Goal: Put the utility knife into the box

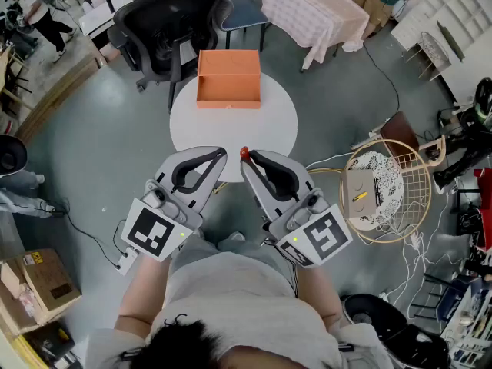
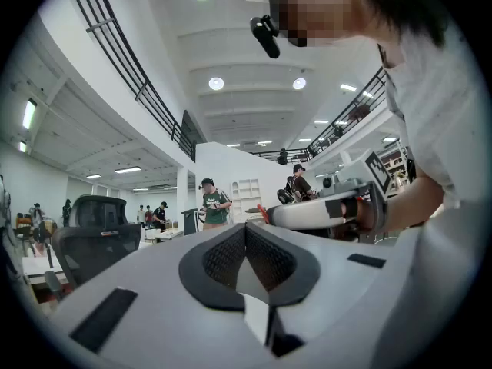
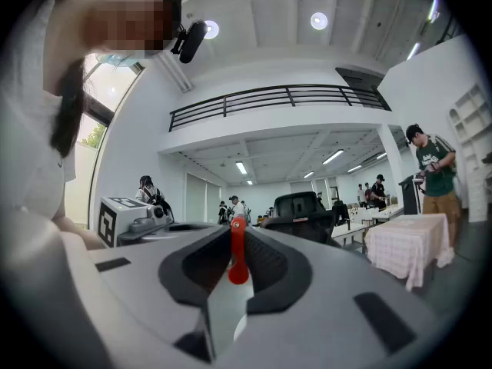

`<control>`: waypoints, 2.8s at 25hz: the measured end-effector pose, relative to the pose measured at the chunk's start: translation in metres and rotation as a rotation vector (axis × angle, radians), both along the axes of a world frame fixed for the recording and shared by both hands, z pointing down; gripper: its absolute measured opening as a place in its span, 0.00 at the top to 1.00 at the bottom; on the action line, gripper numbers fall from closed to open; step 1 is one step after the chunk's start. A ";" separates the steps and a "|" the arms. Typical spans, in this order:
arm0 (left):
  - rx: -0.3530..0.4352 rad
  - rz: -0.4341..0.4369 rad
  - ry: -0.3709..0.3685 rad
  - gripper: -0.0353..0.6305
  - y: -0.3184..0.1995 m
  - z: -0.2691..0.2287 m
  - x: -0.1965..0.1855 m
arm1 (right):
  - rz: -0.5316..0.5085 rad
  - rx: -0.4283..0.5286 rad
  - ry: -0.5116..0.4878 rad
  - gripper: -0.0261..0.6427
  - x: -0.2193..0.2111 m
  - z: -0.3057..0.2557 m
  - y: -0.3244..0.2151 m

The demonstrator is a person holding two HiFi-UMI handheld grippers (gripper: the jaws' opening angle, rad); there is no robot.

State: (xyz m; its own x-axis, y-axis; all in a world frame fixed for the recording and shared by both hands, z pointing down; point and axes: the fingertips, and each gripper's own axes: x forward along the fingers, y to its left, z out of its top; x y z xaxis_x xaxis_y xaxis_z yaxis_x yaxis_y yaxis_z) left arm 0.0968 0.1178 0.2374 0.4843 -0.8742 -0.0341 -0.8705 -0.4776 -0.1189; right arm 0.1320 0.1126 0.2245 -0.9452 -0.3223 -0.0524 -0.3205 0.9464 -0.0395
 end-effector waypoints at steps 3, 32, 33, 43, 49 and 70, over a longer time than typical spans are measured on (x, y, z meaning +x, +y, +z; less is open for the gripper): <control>-0.009 -0.003 -0.010 0.93 0.001 0.003 0.004 | -0.007 0.004 -0.002 0.87 0.003 0.001 0.002; -0.031 0.065 0.035 0.93 -0.085 0.010 -0.076 | 0.097 -0.029 0.027 0.88 -0.076 0.013 -0.084; -0.032 0.076 0.035 0.93 -0.092 0.009 -0.082 | 0.106 -0.029 0.027 0.88 -0.083 0.012 -0.090; -0.043 0.191 0.039 0.93 -0.147 0.021 -0.141 | 0.223 -0.045 0.030 0.88 -0.141 0.021 -0.143; -0.056 0.254 0.063 0.93 -0.172 0.027 -0.150 | 0.300 -0.046 0.054 0.88 -0.148 0.024 -0.162; -0.117 0.151 0.109 0.93 -0.224 0.051 -0.152 | 0.209 -0.105 0.154 0.88 -0.143 0.061 -0.234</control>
State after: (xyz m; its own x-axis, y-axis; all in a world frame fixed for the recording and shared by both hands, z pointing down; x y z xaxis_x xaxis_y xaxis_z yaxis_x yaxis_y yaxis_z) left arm -0.0557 -0.1062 0.2881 0.6093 -0.7930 0.0039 -0.7925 -0.6088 0.0356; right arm -0.0111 -0.1219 0.2852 -0.8517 -0.5074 0.1310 -0.5185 0.8522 -0.0699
